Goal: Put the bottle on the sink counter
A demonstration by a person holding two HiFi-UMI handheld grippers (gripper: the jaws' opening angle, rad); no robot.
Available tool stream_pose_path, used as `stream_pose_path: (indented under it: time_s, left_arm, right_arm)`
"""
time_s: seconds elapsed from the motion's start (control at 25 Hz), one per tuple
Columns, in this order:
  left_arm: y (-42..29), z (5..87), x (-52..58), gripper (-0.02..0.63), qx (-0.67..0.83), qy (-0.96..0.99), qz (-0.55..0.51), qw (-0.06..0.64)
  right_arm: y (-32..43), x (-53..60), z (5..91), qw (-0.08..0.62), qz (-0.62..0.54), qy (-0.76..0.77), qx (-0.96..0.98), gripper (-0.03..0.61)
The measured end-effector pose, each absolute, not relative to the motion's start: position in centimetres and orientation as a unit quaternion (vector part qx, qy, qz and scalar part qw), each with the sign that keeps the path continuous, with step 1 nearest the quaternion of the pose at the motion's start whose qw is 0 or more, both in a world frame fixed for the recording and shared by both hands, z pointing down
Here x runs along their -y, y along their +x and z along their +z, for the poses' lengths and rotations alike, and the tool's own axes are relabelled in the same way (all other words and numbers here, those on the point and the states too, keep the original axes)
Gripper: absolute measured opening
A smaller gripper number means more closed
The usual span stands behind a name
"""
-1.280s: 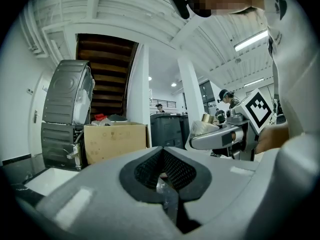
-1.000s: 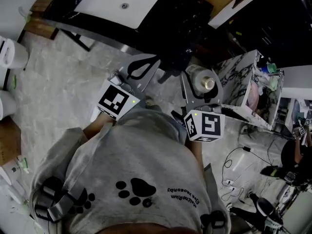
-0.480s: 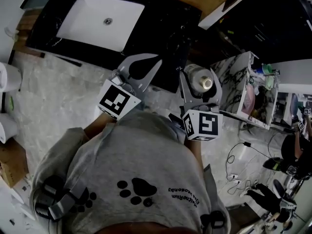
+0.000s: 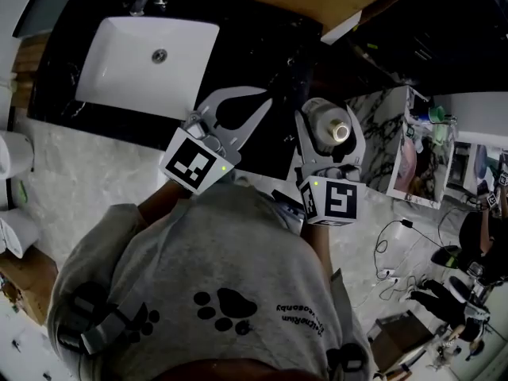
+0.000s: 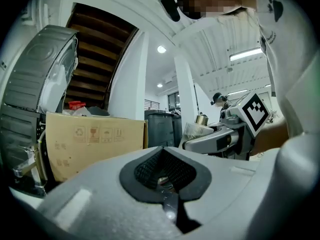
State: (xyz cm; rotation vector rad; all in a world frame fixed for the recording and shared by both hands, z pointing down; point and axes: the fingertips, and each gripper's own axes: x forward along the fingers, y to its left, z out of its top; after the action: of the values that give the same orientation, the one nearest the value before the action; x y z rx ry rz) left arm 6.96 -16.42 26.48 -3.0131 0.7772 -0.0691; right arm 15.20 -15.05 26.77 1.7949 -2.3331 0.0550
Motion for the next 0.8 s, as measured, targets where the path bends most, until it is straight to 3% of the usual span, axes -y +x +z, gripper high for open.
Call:
stream_pose_path:
  time_s: [0.8]
  left_arm:
    - [8.5,30.3,25.4,0.002,-0.206,-0.978,-0.028,-0.003]
  right_arm:
    - [15.5,26.3,28.0,0.115,0.028,0.632,0.766,0.334]
